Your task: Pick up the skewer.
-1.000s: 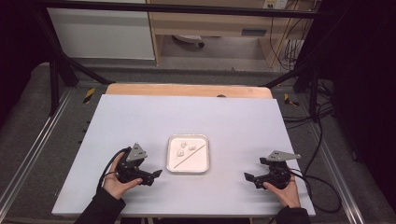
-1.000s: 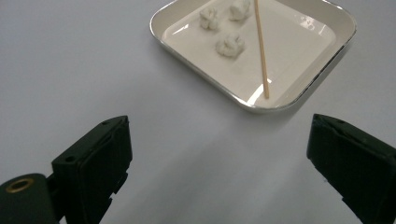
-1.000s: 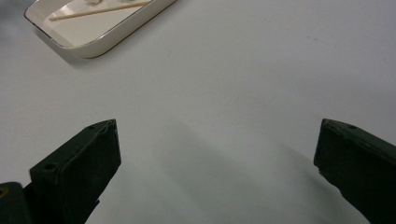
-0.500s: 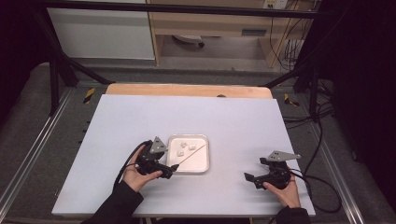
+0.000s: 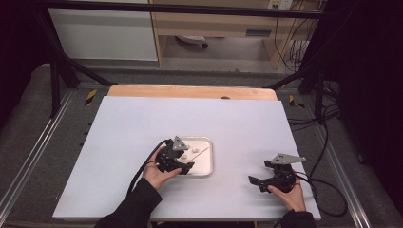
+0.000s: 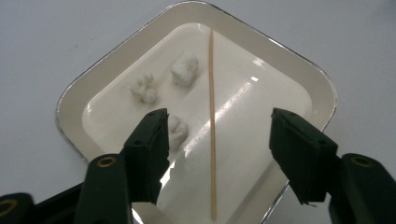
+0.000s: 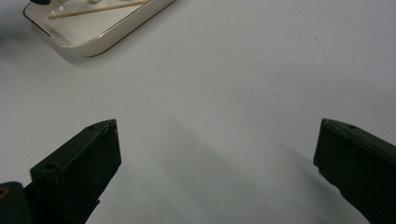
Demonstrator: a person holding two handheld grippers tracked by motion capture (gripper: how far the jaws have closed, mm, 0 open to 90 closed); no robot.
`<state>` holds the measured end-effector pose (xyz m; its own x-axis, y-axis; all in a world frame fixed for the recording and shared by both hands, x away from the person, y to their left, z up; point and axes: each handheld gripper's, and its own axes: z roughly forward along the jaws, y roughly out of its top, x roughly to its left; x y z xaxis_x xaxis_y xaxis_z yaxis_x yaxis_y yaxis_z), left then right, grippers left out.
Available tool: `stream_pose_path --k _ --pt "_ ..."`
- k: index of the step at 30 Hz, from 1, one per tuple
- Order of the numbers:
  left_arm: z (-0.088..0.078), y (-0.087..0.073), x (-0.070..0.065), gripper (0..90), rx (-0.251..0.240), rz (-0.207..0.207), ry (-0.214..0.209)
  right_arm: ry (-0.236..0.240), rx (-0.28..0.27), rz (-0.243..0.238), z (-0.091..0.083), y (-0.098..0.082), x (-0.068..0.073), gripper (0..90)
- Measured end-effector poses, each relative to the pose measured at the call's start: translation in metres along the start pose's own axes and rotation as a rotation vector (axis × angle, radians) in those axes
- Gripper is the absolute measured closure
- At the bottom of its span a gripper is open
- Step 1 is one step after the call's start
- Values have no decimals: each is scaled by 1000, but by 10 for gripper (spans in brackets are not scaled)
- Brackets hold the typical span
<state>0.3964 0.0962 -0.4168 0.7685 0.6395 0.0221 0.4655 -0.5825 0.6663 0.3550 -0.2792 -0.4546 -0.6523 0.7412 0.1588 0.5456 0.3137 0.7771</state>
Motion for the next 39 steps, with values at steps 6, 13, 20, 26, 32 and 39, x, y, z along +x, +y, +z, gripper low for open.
stream_pose_path --k 6,13,20,26,32,39 --pt "13 3 -4 541 45 19 3 0 2 1 0 0 0 13" --pt "19 1 -2 719 56 -8 1 1 -1 3 0 0 0 13" --pt "24 -1 -2 812 66 6 21 2 -3 1 0 0 0 13" --pt "25 0 -3 863 65 3 18 4 -3 5 0 0 0 13" --pt "26 0 -5 883 64 11 22 4 -3 5 -1 0 0 13" --pt "25 -2 -4 887 46 -4 14 4 1 2 0 0 0 13"
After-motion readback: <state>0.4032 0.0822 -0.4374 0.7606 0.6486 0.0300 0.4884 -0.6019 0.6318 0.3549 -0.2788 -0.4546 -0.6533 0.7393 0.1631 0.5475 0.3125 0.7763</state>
